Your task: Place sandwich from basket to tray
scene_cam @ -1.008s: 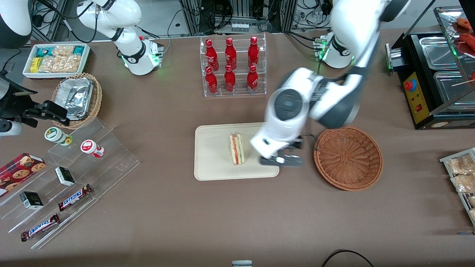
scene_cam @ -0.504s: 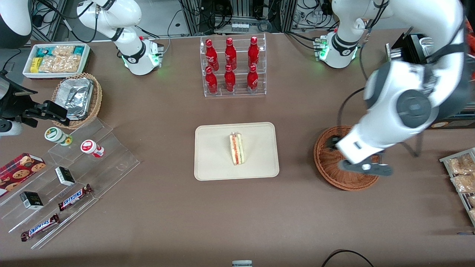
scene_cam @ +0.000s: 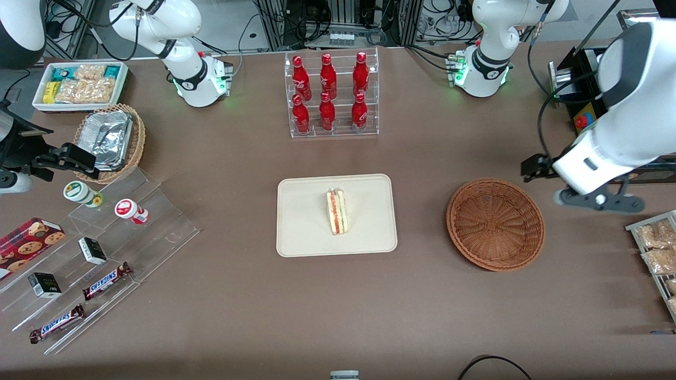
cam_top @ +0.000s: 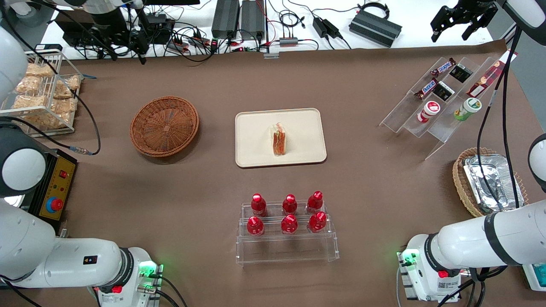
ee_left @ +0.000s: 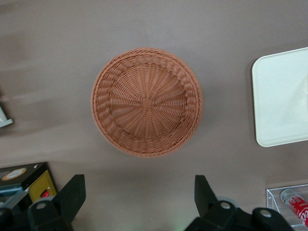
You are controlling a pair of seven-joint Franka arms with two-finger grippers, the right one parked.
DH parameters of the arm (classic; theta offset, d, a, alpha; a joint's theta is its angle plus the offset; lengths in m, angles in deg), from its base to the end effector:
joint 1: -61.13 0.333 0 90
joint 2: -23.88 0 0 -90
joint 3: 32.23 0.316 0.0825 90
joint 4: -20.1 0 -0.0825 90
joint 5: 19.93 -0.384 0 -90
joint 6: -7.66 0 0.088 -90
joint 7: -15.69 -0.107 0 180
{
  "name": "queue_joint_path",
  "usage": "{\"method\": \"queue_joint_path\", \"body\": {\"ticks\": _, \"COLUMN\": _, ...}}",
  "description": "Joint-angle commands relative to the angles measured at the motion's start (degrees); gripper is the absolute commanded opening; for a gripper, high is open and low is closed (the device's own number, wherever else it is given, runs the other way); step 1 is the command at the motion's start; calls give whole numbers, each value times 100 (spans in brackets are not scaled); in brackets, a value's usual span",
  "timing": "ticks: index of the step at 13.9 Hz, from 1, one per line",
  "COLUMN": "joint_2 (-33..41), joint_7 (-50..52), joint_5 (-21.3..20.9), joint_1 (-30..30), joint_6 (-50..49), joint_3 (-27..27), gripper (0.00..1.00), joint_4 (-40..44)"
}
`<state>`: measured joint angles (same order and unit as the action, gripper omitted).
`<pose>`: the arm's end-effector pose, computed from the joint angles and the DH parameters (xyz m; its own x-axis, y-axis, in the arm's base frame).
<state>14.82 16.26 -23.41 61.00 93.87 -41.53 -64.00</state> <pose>0.5874 -0.0831 0.5776 0.9816 -0.1499 -0.1186 -0.1552 -0.9872 -0.0364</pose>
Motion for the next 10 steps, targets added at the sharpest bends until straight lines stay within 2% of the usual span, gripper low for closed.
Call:
{"method": "queue_joint_path", "body": {"ticks": 1, "joint_2": 457, "joint_7": -118, "joint_5": -12, "joint_1": -66, "joint_6": -79, "joint_3": 322, "gripper": 100, "joint_4": -387}}
{"method": "queue_joint_path", "body": {"ticks": 3, "joint_2": 703, "joint_7": -109, "joint_5": -12, "joint_1": -260, "joint_6": -105, "joint_3": 569, "gripper": 100, "joint_4": -562}}
{"method": "queue_joint_path", "body": {"ticks": 10, "joint_2": 1012, "joint_7": -100, "joint_5": 58, "joint_1": -190, "joint_6": -324, "joint_3": 614, "gripper": 100, "joint_4": -651}}
